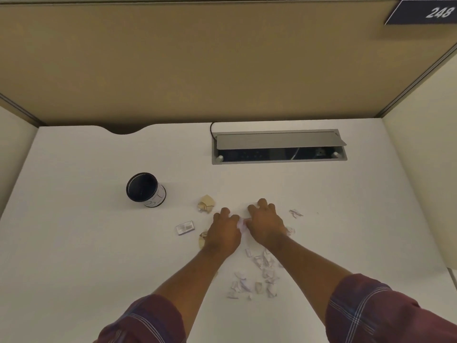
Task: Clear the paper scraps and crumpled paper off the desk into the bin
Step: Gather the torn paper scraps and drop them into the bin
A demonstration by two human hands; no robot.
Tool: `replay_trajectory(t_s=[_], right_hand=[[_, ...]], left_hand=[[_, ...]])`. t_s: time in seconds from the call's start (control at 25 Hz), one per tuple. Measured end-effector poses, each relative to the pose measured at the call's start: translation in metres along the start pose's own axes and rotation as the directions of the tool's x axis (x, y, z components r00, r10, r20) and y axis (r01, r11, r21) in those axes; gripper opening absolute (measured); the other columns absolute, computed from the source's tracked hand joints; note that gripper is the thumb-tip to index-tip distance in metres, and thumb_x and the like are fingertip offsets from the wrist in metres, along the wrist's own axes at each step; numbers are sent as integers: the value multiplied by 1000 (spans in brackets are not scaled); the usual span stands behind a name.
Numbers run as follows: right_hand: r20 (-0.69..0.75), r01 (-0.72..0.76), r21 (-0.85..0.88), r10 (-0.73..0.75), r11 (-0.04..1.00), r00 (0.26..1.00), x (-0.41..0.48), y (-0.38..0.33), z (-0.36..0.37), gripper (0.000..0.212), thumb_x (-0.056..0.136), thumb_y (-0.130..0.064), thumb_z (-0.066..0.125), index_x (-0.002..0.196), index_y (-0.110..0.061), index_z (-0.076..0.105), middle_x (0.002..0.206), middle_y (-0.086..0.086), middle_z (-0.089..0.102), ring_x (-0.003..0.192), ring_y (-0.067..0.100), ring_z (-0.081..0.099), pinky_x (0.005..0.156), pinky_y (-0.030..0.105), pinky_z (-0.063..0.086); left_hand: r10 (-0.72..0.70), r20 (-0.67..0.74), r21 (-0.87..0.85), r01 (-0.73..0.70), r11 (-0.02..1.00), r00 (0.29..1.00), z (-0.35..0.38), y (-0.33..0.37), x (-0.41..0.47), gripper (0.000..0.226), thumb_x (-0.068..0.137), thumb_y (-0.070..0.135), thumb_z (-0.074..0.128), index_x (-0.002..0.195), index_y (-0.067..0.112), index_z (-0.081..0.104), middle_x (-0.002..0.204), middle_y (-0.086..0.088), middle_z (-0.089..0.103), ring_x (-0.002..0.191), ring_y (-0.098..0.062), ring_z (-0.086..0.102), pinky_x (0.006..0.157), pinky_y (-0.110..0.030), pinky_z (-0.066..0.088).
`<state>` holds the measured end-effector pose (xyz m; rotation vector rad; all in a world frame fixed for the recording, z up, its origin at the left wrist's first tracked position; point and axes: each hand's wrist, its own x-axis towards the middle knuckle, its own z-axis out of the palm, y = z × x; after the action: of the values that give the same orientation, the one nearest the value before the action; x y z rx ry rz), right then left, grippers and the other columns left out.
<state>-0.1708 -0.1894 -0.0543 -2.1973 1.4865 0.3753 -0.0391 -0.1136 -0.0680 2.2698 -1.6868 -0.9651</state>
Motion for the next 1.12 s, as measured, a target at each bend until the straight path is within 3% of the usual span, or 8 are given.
replay_trajectory(t_s=[0.24,0.36,0.44,0.6,0.76,0.92,1.0,1.12], right_hand=[[-23,80,38,-79,996,997,-6,-6,12,24,97,-6,48,111,-16,64,115,7,50,105,27,52,70,32,49],[-35,103,101,-100,989,994,-8,-2,12,16,98,-19,52,109,-14,63,117,7,51,106,28,53,74,36,53],[1,129,127,-130,984,991,-12,3,12,25,96,-29,58,117,-14,61,125,7,48,112,28,49,80,41,56],[3,236,-58,-236,970,972,-21,9,16,32,91,-2,58,120,-16,58,125,8,47,110,29,50,69,35,53],[-69,179,-58,-182,982,981,-25,8,23,25,92,3,52,107,-11,66,113,10,55,97,27,59,73,30,50],[-107,-13,240,39,971,993,-22,7,18,24,87,-1,60,104,-7,76,107,11,70,97,25,66,78,23,45],[-91,-133,508,206,851,974,-23,-1,11,12,82,-7,75,93,-9,80,97,7,77,83,19,69,71,19,46],[61,-192,881,300,431,952,-29,-26,-2,10,76,-7,85,82,-3,78,82,12,76,69,21,70,62,25,55]], left_hand=[[-17,-25,-78,15,997,1000,13,2,1,22,100,9,52,112,13,70,111,-9,62,101,-25,63,88,-42,57],[-67,-60,-128,59,990,996,16,2,2,19,99,10,54,100,8,72,103,-11,68,95,-26,64,84,-44,57],[-88,-70,-156,76,985,994,15,1,4,17,96,7,56,93,7,73,97,-12,70,92,-28,66,82,-44,57],[-131,-92,-238,106,965,987,9,3,3,21,89,-3,62,92,9,79,92,-11,78,86,-24,71,78,-41,61],[-177,-142,-343,119,932,974,1,1,-7,20,87,-1,68,96,8,83,98,-10,82,90,-22,74,82,-33,61],[-188,-158,-436,103,894,969,-14,-15,-23,25,85,-5,64,98,6,83,103,-9,81,95,-20,74,86,-32,61],[-191,-179,-494,80,866,965,-27,-22,-31,24,83,-5,66,97,7,83,100,-7,82,90,-16,74,83,-28,60],[-242,-221,-583,71,810,945,-54,-37,-41,21,83,1,71,93,14,83,91,2,81,81,-6,71,74,-18,54]])
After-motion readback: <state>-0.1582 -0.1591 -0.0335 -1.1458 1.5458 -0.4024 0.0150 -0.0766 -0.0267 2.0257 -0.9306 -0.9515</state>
